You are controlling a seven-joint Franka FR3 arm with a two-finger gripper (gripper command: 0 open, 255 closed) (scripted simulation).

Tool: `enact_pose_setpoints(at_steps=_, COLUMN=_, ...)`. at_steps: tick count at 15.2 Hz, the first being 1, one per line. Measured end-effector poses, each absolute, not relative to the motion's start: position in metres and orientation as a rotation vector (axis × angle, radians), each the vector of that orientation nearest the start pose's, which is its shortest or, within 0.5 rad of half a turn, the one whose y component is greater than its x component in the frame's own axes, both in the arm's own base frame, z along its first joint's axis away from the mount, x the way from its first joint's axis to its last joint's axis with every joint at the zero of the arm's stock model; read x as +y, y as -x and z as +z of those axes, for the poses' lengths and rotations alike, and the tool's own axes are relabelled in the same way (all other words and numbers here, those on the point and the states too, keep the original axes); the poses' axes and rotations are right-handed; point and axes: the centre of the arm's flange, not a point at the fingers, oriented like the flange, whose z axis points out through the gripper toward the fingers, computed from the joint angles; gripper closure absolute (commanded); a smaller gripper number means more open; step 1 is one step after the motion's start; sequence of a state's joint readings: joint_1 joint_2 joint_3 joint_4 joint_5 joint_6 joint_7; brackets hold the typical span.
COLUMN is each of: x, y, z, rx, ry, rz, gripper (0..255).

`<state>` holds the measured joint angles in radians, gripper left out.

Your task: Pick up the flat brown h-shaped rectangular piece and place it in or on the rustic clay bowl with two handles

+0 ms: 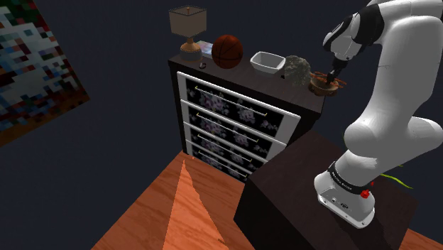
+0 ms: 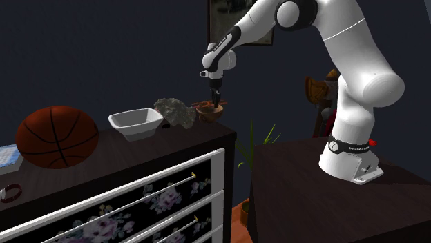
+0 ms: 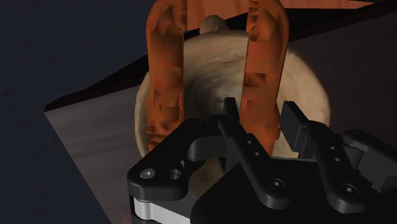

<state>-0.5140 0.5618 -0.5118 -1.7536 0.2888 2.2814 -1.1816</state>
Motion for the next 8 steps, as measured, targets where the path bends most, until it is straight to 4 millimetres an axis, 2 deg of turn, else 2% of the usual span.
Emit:
enact_pose_setpoints(at_steps=3, x=-0.5472, y=-0.3783, z=0.287, rx=-0.07, ry=3.205, rz=0.02, gripper=255)
enact_pose_setpoints(at_steps=4, x=-0.5472, y=-0.3783, z=0.287, rx=-0.07, ry=3.205, rz=0.02, gripper=0)
enact_pose_setpoints(at_steps=8, x=-0.5472, y=-0.3783, z=0.287, rx=-0.07, ry=3.205, rz=0.02, gripper=0)
